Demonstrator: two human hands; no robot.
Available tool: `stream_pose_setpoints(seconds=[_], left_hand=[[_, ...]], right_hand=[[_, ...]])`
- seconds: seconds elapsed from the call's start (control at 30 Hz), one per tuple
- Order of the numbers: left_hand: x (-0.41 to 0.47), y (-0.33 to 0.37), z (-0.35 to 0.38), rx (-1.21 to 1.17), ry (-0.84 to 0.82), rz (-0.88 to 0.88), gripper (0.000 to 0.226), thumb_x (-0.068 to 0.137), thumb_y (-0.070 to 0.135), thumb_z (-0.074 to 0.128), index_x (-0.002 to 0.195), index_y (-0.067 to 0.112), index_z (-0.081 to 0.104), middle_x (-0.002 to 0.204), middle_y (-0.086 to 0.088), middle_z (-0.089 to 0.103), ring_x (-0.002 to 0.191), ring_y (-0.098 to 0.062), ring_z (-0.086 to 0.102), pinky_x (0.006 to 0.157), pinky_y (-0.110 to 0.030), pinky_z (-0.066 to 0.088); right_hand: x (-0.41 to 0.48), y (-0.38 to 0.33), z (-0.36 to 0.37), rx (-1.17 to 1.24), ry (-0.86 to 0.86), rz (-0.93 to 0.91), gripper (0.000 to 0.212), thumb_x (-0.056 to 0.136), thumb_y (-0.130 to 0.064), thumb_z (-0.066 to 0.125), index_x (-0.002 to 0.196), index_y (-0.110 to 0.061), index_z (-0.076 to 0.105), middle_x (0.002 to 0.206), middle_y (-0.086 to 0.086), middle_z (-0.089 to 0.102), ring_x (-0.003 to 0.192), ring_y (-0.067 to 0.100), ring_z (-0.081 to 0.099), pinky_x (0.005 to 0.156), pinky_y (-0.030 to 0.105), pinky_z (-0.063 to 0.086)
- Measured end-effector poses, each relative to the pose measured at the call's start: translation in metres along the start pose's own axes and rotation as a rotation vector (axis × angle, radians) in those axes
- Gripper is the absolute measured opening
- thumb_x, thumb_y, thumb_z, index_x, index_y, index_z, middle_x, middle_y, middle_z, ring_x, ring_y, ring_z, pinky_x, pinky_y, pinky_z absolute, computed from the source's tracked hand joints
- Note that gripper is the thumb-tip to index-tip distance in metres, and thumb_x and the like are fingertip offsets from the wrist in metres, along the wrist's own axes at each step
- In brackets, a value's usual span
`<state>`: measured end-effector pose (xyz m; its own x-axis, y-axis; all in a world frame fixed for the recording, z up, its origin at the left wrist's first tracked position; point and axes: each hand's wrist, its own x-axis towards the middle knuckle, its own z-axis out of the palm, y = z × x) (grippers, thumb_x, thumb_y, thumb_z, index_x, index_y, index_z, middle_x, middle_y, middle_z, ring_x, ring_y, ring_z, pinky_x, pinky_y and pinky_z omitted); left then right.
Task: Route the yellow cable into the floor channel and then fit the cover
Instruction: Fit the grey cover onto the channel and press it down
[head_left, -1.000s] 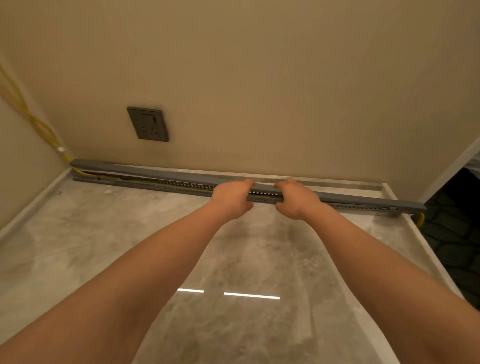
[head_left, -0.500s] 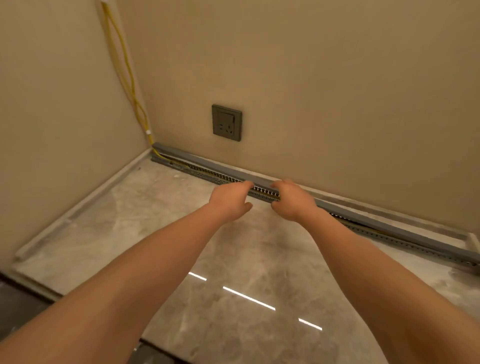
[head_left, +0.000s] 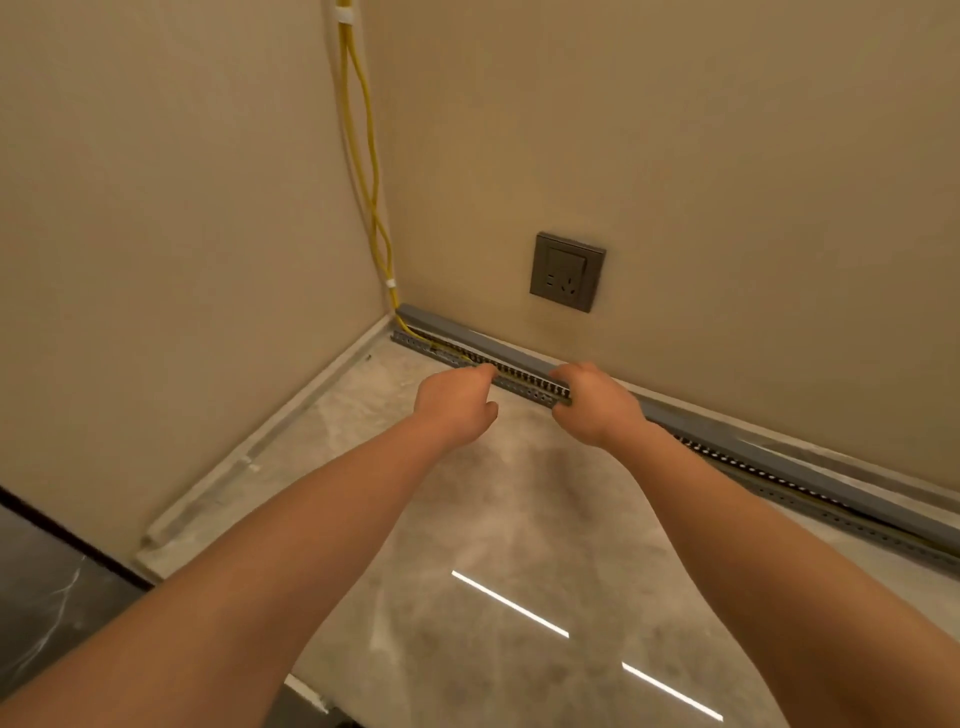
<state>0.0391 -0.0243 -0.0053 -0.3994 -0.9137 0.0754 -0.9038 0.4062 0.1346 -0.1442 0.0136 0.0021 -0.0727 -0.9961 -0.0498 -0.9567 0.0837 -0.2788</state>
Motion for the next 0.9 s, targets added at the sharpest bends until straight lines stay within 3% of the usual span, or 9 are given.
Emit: stream_pose_setpoints(seconds=[0.27,0.37,0.47,0.57,0.67,0.8,0.9], left_hand=[[0.057,-0.098,-0.001,-0.029,0.003,0.115,0.052,0.090,0.032,0.055,0.138,0.021,0.042,0.133,-0.004,0.057,0.119,-0.026,0.056,0.089,-0.039,0.051],[0.078,-0.128,0.000,-0.023,-0.014,0.166,0.065,0.092,0.025,0.054,0.149,0.015,0.026,0.156,-0.005,0.028,0.143,-0.021,0.028,0.107,-0.038,0.038],[0.097,-0.151,0.001,-0.050,-0.045,0.193,0.070,0.094,0.013,0.048,0.153,0.013,0.011,0.161,-0.006,0.012,0.148,-0.019,0.014,0.115,-0.034,0.024],[0.112,-0.163,0.003,-0.126,-0.067,0.190,0.076,0.091,0.004,0.047,0.154,0.016,0.006,0.160,-0.007,0.018,0.141,-0.026,0.031,0.109,-0.040,0.036],[0.122,-0.172,0.007,-0.142,-0.063,0.161,0.080,0.089,0.003,0.049,0.154,0.020,0.006,0.148,-0.011,0.040,0.123,-0.033,0.051,0.092,-0.042,0.046],[0.126,-0.180,0.017,-0.144,0.002,0.169,0.081,0.086,0.002,0.051,0.154,0.022,0.012,0.143,-0.009,0.047,0.116,-0.034,0.056,0.086,-0.042,0.048],[0.128,-0.183,0.020,-0.168,0.047,0.173,0.079,0.084,0.001,0.052,0.152,0.026,0.020,0.143,-0.006,0.048,0.116,-0.033,0.056,0.087,-0.041,0.049]], right_hand=[[0.069,-0.073,0.027,0.032,0.039,0.080,0.050,0.087,-0.026,0.057,0.136,-0.024,0.048,0.132,0.006,0.053,0.119,0.028,0.053,0.091,0.041,0.050],[0.095,-0.096,0.036,0.035,0.049,0.080,0.050,0.086,-0.026,0.058,0.134,-0.024,0.050,0.132,0.005,0.056,0.117,0.027,0.054,0.089,0.041,0.051],[0.120,-0.114,0.044,0.056,0.039,0.099,0.050,0.085,-0.025,0.059,0.134,-0.024,0.051,0.131,0.006,0.058,0.117,0.028,0.056,0.090,0.042,0.051],[0.141,-0.128,0.052,0.060,0.021,0.121,0.048,0.083,-0.027,0.060,0.131,-0.023,0.051,0.128,0.008,0.060,0.114,0.030,0.057,0.088,0.041,0.051],[0.159,-0.137,0.060,0.049,-0.001,0.122,0.049,0.082,-0.028,0.062,0.129,-0.020,0.051,0.129,0.010,0.059,0.117,0.032,0.055,0.094,0.042,0.048],[0.178,-0.149,0.070,-0.016,-0.011,0.116,0.048,0.082,-0.036,0.061,0.126,-0.018,0.054,0.127,0.011,0.060,0.119,0.034,0.053,0.102,0.045,0.041],[0.188,-0.157,0.073,-0.017,0.005,0.115,0.041,0.082,-0.039,0.064,0.115,-0.015,0.062,0.114,0.012,0.065,0.108,0.034,0.059,0.082,0.040,0.049]])
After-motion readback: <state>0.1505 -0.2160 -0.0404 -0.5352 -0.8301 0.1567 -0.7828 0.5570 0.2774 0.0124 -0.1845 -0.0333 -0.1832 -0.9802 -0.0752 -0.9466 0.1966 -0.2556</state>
